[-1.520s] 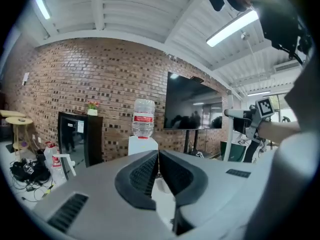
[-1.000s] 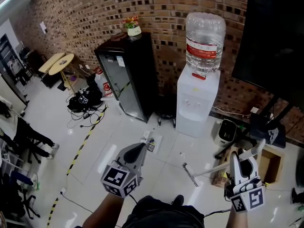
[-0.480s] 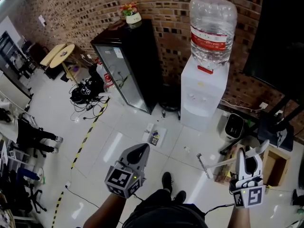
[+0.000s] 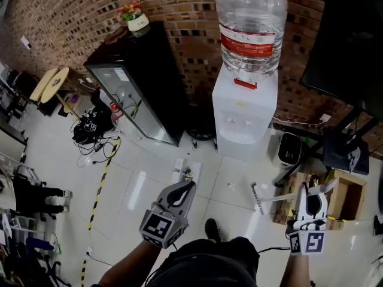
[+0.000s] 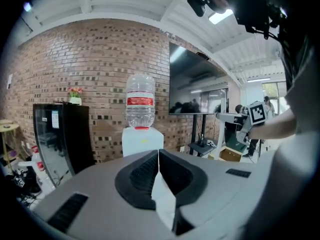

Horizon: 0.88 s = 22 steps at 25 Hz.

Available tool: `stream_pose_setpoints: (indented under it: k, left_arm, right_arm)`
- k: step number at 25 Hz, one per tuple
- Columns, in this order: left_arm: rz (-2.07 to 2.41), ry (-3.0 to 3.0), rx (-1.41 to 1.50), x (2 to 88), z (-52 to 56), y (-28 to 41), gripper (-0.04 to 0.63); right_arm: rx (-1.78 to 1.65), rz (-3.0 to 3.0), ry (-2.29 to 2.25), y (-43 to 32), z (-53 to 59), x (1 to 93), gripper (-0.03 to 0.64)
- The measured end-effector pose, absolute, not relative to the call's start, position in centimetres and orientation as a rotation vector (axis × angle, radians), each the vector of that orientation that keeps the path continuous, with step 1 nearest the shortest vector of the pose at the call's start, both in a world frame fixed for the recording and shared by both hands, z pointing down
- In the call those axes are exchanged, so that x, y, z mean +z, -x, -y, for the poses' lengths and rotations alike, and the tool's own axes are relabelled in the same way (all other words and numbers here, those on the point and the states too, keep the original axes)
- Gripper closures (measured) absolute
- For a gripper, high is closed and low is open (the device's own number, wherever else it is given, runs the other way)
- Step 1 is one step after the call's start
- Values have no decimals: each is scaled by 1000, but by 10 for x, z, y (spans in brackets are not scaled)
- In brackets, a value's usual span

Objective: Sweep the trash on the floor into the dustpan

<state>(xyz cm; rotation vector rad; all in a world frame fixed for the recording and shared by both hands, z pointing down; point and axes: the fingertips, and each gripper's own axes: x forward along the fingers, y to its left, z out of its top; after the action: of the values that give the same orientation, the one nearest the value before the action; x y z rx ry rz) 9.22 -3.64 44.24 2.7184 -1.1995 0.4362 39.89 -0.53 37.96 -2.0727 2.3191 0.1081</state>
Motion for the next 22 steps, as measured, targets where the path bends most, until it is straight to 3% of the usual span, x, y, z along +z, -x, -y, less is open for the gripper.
stream_pose_setpoints:
  k: [22]
  left_arm:
    - [1360,-2417,550,573,137,-113,588]
  right_arm:
    - [-323,-2443,2240,-428,110,591,512]
